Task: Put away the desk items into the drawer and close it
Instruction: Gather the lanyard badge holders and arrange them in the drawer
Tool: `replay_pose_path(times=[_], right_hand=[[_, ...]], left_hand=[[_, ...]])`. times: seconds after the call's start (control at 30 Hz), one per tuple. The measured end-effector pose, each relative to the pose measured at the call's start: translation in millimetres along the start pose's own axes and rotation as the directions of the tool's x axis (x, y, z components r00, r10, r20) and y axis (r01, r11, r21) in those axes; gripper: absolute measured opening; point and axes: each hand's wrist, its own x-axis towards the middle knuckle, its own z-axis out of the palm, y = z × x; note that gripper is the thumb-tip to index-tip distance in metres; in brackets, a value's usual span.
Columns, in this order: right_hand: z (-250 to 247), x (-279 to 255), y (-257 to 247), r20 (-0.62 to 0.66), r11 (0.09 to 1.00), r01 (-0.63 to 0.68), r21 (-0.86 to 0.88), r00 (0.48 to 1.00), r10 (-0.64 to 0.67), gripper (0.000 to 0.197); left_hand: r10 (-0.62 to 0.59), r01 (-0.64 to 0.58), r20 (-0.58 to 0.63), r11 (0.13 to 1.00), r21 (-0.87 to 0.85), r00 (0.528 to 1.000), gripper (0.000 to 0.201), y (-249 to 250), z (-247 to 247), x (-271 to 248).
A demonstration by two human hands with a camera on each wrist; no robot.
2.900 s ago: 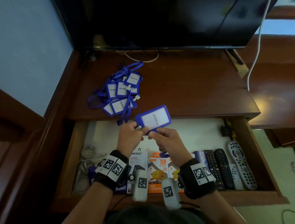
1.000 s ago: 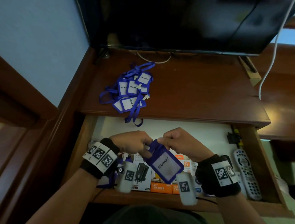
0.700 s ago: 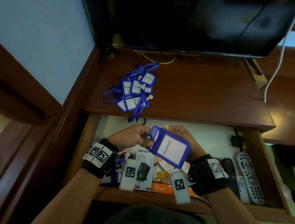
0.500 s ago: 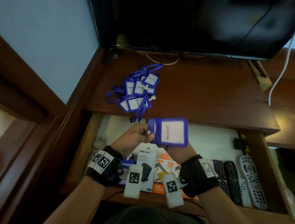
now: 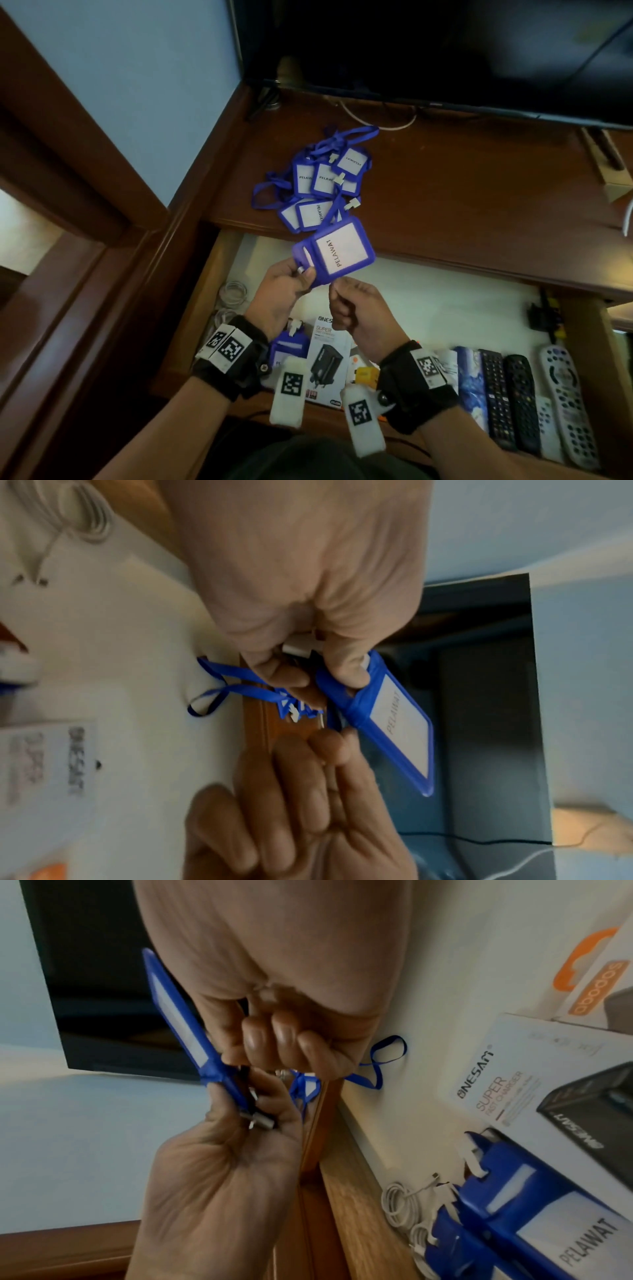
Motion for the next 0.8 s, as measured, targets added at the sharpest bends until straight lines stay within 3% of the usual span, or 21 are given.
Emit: replay_pose_path(times=[0.17,0.33,0.37,0.43,0.53,0.7,0.8], right_hand=[[-6.3,11.8,13.0,-0.068,0.995,-0.064,-0.075,0.996,0.059,0.031],[-13.0,26.2,14.3,-0.147,0.991,-0.093,-0.097,0.986,0.078,0.031],[-13.4,30.2,13.0,-0.156,0.989,-0.094,-0.114,0.985,0.076,0.03],[-11.8,41.1,8.6,-0.173,0.981,-0.092,-0.17,0.983,0.062,0.028],[0.2,59.9,-9.3,-0.179,0.97,-0.066,-0.233,0.984,0.024,0.026],[38.5,98.0,-54.8,-0.196,0.895,-0.004,-0.446,0.976,-0.093,0.027],[53.6,134.5,-68.7,-0.211,0.851,0.009,-0.525,0.967,-0.14,0.018]], left_hand=[[-0.079,0.106,-0.116,0.963,0.249,0.99,0.016,-7.8,-50.2,3.1],[-0.191,0.2,-0.073,0.823,0.532,0.979,0.009,-16.2,-103.1,14.6],[-0.21,0.183,-0.038,0.734,0.654,0.977,0.004,-17.7,-110.9,19.4],[-0.281,0.099,0.039,0.46,0.882,0.959,0.011,-15.7,-117.2,25.7],[-0.434,-0.087,0.16,0.183,0.979,0.887,0.02,-9.0,-112.3,31.7],[-0.691,-0.312,0.143,-0.126,0.942,0.709,0.031,-6.6,-105.5,50.3],[-0.738,-0.405,0.111,-0.232,0.884,0.665,0.03,-5.1,-101.0,56.7]])
